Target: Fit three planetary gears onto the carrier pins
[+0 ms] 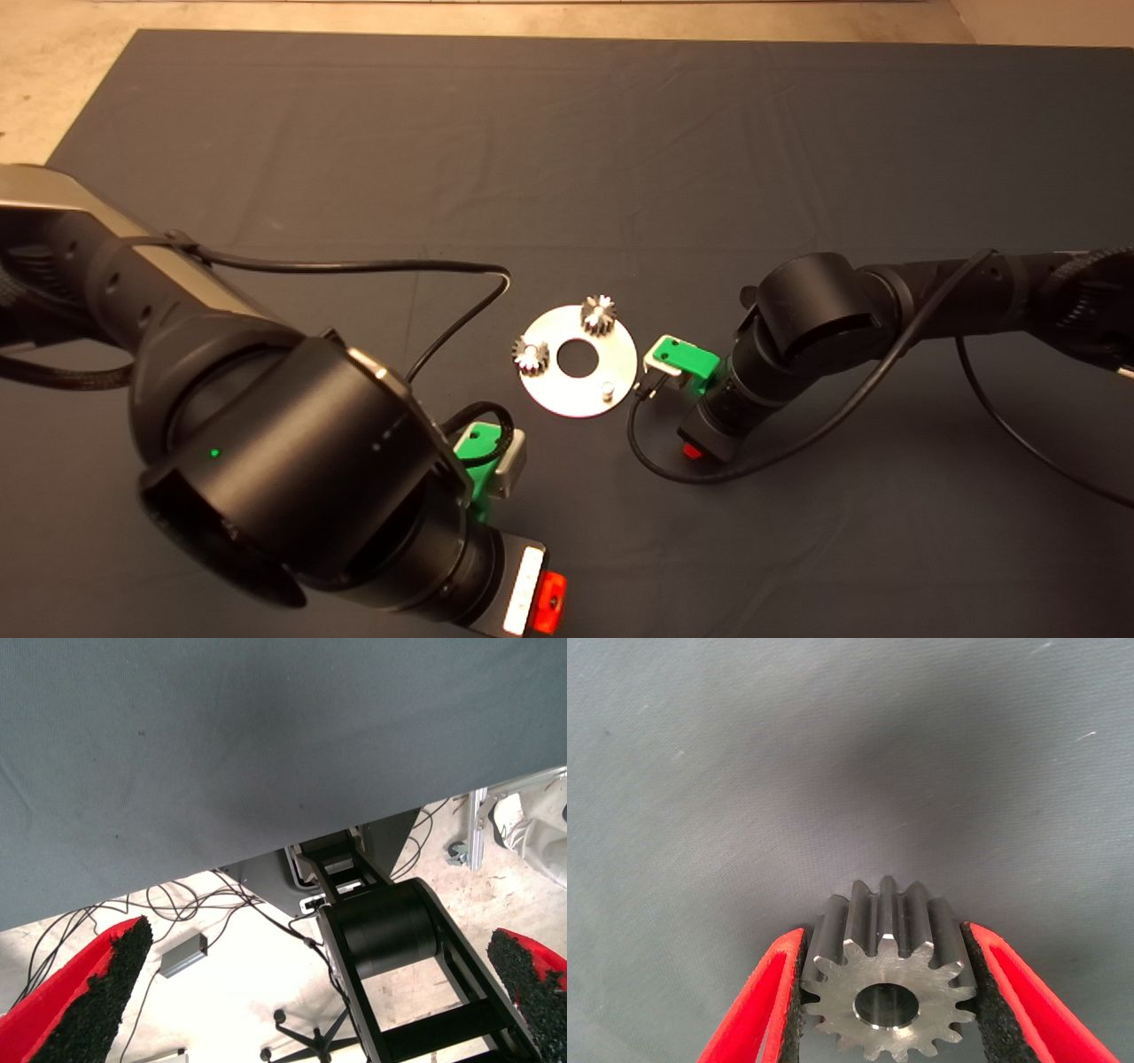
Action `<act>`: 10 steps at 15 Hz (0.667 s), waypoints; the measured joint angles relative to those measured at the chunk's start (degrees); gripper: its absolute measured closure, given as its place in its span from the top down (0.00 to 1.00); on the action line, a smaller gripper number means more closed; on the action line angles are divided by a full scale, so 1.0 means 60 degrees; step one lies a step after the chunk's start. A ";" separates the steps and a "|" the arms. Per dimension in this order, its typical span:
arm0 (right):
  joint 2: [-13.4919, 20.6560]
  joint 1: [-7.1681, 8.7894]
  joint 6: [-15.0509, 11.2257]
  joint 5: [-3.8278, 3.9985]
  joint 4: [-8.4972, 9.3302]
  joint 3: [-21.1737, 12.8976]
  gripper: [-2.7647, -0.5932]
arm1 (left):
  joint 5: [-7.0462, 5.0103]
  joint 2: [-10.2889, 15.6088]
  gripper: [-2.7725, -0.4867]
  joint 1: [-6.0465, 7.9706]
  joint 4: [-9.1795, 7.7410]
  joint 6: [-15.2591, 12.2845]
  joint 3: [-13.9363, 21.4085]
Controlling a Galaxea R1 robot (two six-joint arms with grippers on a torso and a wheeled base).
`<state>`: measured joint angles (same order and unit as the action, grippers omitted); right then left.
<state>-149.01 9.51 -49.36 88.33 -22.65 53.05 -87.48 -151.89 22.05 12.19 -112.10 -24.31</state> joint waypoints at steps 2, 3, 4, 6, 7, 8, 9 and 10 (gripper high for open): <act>0.0000 -0.0002 -0.0041 -0.0004 0.0000 -0.0004 0.24 | 0.0000 0.0000 0.99 -0.0002 0.0002 0.0002 0.0014; 0.0000 -0.0002 -0.0073 -0.0006 0.0002 -0.0004 0.23 | 0.0000 0.0000 0.99 -0.0001 0.0001 0.0000 0.0018; 0.0000 -0.0002 -0.0074 -0.0004 0.0000 -0.0012 0.23 | 0.0000 0.0000 0.99 0.0000 0.0002 0.0000 0.0018; 0.0008 -0.0002 -0.0112 -0.0012 0.0000 -0.0018 0.23 | 0.0000 0.0000 0.99 -0.0002 0.0001 0.0002 0.0033; 0.0018 -0.0002 -0.0182 -0.0027 0.0000 -0.0022 0.23 | 0.0000 0.0000 0.99 0.0000 0.0002 0.0000 0.0037; 0.0018 -0.0002 -0.0218 -0.0030 0.0000 -0.0028 0.23 | 0.0000 0.0000 0.99 0.0000 0.0002 -0.0012 0.0037; 0.0018 -0.0002 -0.0240 -0.0031 0.0000 -0.0028 0.23 | 0.0000 0.0000 0.99 -0.0001 0.0001 -0.0026 0.0037; 0.0018 0.0000 -0.0258 -0.0033 0.0004 -0.0028 0.23 | 0.0000 0.0000 0.99 -0.0002 -0.0001 -0.0026 0.0037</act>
<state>-148.90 9.51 -50.91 88.14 -22.63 52.88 -87.48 -151.89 22.04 12.18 -112.26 -24.09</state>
